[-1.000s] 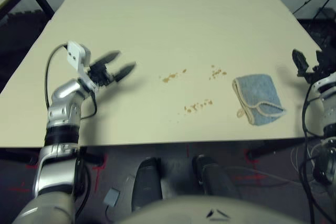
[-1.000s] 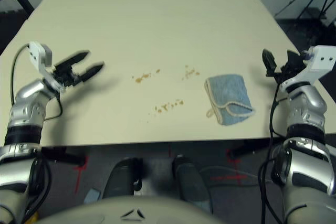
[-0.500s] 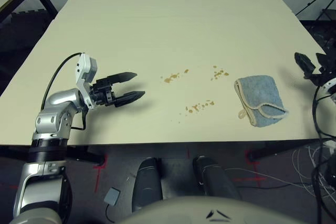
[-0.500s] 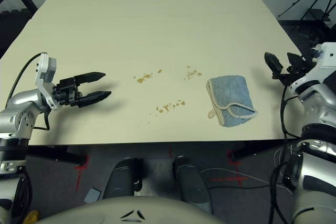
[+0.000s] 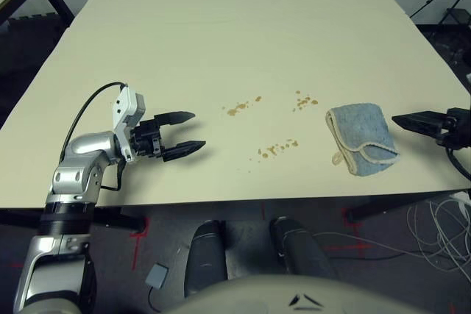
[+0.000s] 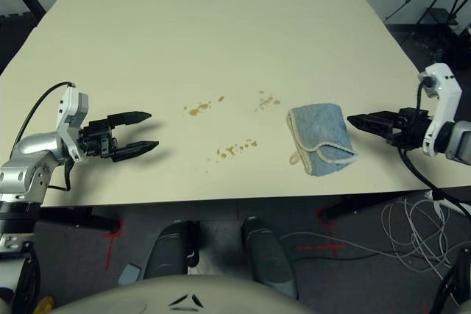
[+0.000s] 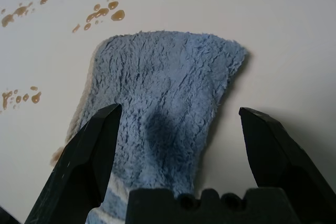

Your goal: Wipe the water off the table with a rag.

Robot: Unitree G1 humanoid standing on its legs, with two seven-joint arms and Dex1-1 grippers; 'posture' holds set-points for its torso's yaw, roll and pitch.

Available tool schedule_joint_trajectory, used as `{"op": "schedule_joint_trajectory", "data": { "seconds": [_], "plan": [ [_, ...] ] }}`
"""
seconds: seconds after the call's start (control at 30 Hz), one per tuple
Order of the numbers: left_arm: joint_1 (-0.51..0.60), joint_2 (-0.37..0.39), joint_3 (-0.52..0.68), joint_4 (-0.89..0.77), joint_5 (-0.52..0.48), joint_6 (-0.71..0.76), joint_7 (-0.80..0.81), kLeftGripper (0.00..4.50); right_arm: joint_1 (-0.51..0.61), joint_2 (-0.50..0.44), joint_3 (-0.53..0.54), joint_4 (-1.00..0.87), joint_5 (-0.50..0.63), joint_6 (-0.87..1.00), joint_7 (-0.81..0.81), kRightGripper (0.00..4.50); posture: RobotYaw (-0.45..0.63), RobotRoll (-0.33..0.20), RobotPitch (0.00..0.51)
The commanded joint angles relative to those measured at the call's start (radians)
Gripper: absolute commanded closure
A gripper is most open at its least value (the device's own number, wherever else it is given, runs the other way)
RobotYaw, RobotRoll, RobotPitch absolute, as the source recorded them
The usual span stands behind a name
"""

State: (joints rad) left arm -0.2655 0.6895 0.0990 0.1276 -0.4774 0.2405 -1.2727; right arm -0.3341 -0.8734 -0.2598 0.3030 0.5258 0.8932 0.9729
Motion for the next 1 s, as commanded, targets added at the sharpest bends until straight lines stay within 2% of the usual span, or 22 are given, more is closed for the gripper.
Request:
{"op": "schedule_joint_trajectory", "data": {
  "seconds": [0.03,0.53,0.73,0.77,0.8,1.0],
  "plan": [
    [0.005,0.024,0.004,0.003,0.012,-0.010,-0.006,0.00,-0.007,0.043,0.019,0.001,-0.023,-0.012,-0.054,0.02,-0.17,0.000,0.157],
    [0.024,0.031,0.014,-0.021,0.001,0.000,0.009,0.00,0.018,0.177,0.155,-0.066,-0.096,-0.053,-0.102,0.02,-0.15,0.000,0.153],
    [0.018,0.029,0.011,-0.016,0.004,-0.003,0.012,0.00,0.031,0.193,0.182,-0.076,-0.139,-0.074,-0.119,0.02,-0.15,0.000,0.152],
    [0.018,0.029,0.011,-0.016,0.003,-0.003,0.012,0.00,0.034,0.194,0.184,-0.080,-0.143,-0.074,-0.119,0.40,-0.15,0.000,0.152],
    [0.018,0.028,0.012,-0.016,0.003,-0.004,0.013,0.00,0.036,0.190,0.190,-0.084,-0.156,-0.083,-0.123,0.57,-0.15,0.000,0.152],
    [0.013,0.025,0.010,-0.009,0.005,-0.008,0.015,0.00,0.010,0.173,0.159,-0.071,-0.186,-0.133,-0.140,2.79,-0.15,0.000,0.148]
  ]
}}
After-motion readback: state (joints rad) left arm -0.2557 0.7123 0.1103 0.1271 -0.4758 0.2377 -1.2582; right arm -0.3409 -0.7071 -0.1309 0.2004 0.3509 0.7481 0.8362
